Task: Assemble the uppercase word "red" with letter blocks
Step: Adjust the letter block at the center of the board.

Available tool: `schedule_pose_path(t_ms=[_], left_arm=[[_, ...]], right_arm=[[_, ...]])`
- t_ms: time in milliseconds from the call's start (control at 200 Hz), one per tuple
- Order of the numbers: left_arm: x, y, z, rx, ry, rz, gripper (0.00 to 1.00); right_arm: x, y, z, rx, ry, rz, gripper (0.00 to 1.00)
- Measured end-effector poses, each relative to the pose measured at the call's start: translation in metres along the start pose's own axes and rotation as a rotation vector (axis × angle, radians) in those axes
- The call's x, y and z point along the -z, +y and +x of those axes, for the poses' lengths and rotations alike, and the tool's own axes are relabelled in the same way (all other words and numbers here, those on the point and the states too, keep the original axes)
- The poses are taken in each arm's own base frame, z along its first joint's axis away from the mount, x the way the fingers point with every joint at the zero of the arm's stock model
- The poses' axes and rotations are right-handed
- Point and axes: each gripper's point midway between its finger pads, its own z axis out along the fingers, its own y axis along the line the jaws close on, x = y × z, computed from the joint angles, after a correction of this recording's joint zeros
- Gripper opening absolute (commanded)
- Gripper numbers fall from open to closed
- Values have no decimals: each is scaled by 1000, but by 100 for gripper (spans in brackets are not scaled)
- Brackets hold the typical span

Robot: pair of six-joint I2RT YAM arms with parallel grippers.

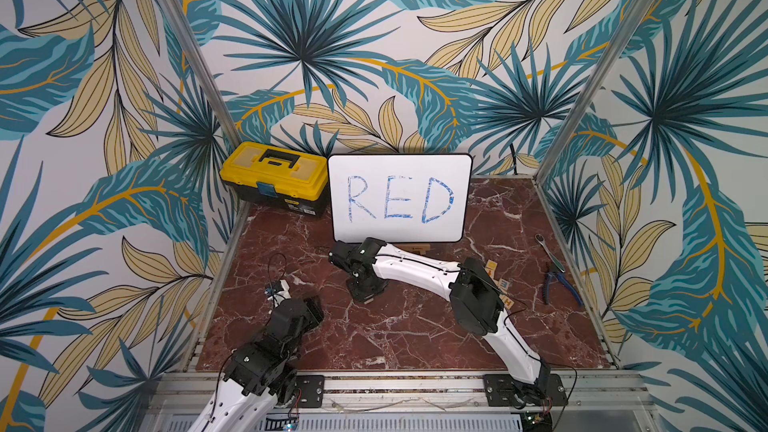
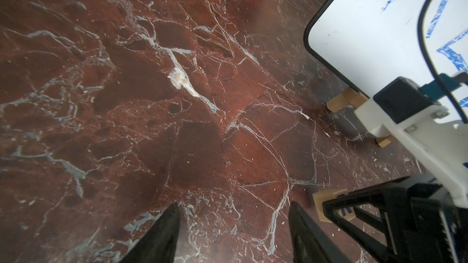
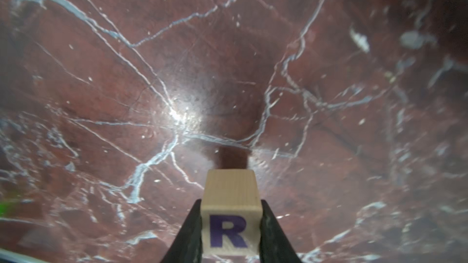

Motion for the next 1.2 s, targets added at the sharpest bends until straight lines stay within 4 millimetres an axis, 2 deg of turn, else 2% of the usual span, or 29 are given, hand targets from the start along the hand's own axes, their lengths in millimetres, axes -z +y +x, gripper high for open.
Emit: schedule_pose_path(t_ms=[230,521,901,1082,1202], left_arm=[[2,-3,0,2,-1,20,69],[2,-4,-1,4,-4,28,69],[2,-4,-1,3,-3,28,69],[2,-4,-1,3,-4,28,69],[2,-4,-1,3,-3,28,69]], right_arm=[[-2,-1,-9,-243,-37,-2,25],[-14,-6,-27,-421,-62,-16,25],[-15,-3,-33,-468,-76,-27,26],[-14,-3,-33,-466,-74,-25,39],[-13,-3,-34,-455,-73,-24,43]])
